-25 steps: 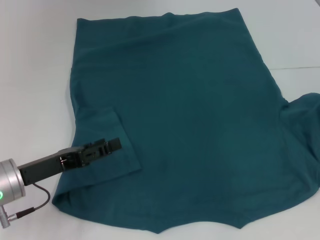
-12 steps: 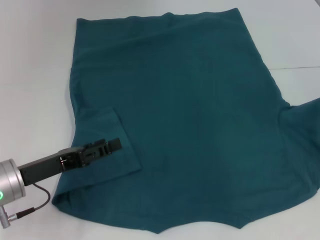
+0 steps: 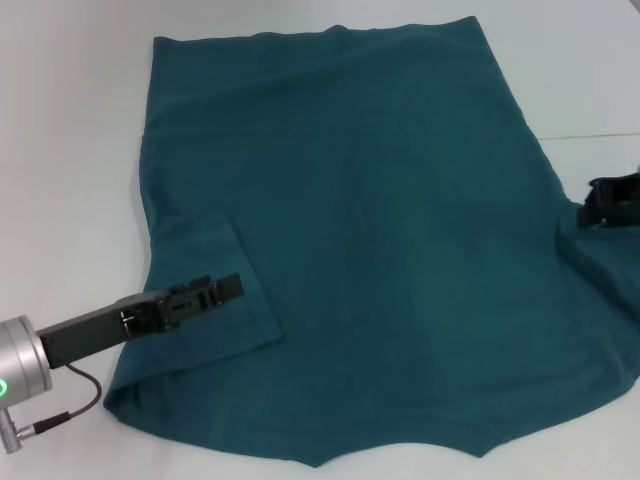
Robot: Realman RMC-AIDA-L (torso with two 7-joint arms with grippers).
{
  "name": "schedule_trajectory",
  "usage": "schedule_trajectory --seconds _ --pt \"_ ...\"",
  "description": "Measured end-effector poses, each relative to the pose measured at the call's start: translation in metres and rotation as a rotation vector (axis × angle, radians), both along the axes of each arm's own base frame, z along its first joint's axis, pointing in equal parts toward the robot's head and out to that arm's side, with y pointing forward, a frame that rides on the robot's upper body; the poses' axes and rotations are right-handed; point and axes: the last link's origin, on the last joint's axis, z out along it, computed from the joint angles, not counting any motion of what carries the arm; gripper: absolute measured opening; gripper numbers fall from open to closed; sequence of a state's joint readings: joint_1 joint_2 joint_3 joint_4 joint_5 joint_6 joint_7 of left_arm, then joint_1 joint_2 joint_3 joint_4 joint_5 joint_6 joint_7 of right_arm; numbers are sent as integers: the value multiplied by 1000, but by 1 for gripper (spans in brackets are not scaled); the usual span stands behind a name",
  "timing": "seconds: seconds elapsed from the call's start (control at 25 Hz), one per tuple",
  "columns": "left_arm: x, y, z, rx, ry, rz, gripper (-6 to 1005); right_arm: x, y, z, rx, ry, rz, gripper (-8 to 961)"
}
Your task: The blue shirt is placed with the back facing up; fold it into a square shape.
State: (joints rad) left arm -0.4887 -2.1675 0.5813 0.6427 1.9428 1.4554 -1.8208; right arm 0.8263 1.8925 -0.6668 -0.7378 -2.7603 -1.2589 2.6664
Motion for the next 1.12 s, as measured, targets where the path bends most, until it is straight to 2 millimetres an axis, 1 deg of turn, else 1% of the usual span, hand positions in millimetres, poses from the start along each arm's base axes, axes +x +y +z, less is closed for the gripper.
schedule_trajectory --seconds 0.24,0.44,0.8,0.92,1.12 --pt "-1 2 1 11 -3 15 721 -26 9 -20 -71 -9 51 1" --pt "-2 1 1 12 -3 18 720 -39 16 -32 -91 -20 81 2" --pt "-3 2 1 18 3 26 720 -48 18 -42 -113 -11 96 2" --pt "-3 2 1 19 4 27 720 -49 18 -46 -126 -20 100 2" --pt "-4 3 1 20 5 29 720 -49 18 -48 -127 -20 101 3"
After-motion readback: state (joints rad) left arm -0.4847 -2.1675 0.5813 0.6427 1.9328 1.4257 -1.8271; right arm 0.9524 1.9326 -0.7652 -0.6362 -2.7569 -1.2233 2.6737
